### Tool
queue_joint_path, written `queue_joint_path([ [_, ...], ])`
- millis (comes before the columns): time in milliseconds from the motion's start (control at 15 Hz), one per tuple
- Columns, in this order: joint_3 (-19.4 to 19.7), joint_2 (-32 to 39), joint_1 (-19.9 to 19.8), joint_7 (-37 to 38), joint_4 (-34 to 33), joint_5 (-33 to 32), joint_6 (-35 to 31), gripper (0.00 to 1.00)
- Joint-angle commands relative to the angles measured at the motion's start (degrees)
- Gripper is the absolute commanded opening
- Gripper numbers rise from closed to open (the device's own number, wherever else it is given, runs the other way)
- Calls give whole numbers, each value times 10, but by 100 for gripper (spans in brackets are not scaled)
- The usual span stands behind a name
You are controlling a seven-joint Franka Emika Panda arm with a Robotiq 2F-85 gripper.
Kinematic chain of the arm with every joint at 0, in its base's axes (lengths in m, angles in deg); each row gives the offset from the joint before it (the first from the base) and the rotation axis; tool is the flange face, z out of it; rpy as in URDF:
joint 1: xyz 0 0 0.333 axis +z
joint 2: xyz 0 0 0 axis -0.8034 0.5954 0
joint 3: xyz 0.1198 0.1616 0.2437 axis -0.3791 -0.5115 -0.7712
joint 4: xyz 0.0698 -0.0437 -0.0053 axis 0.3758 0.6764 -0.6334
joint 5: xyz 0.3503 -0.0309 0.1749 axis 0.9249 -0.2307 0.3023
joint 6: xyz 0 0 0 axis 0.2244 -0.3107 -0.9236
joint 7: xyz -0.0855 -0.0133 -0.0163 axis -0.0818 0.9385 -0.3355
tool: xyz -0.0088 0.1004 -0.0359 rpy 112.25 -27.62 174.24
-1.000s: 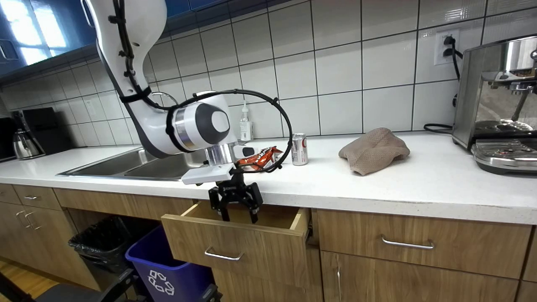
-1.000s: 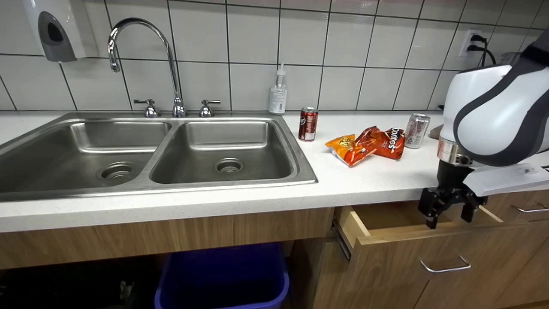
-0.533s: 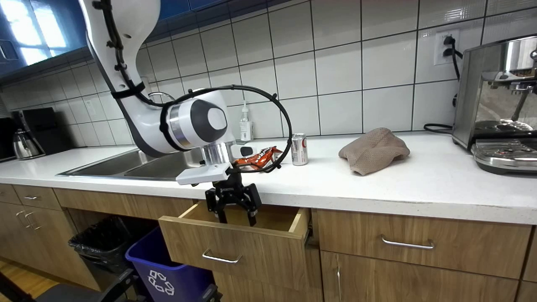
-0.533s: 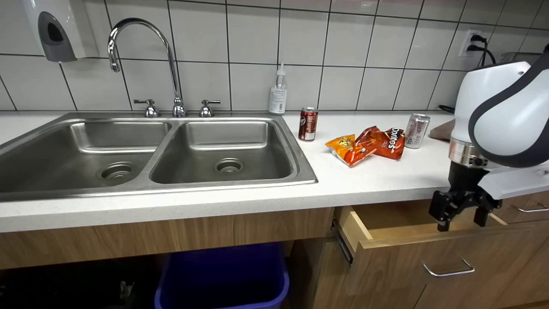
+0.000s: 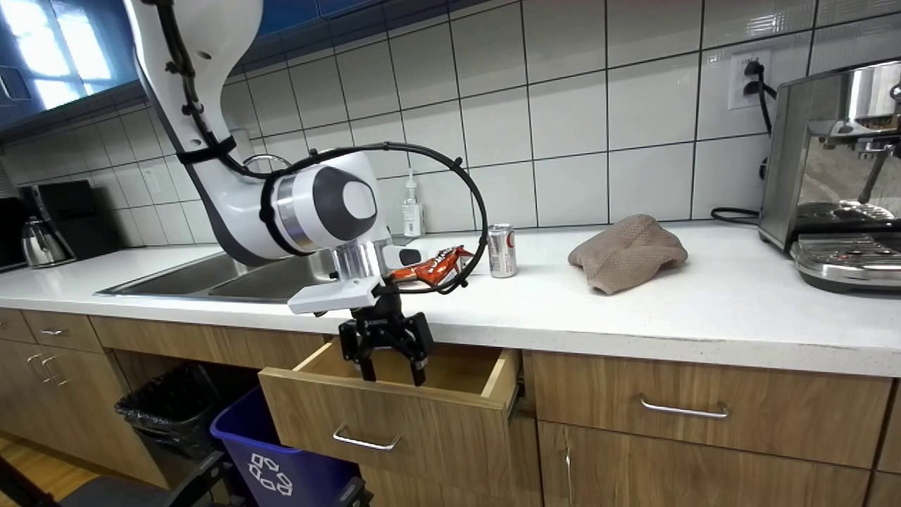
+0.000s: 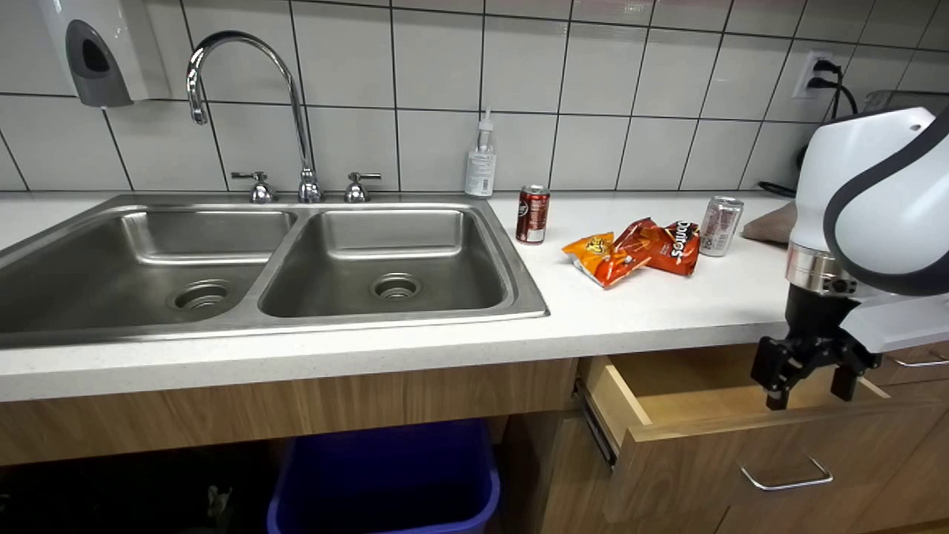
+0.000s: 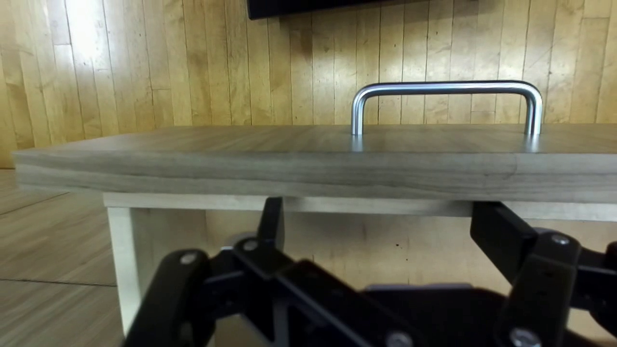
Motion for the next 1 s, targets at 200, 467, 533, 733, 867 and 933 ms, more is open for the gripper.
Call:
queue_joint_path([
  [200,8,-39,-1,14,39,-25,27,100],
  [467,7,-47,-2,14,53,-25,31,100],
  [533,7,-49,-3,14,56,-25,33,100],
  [733,8,-54,-6,14,60,-25,40,100],
  [867,9,-58,-6,15,64,-28,42,100],
  [933,9,-60,-7,15,66,-28,44,100],
])
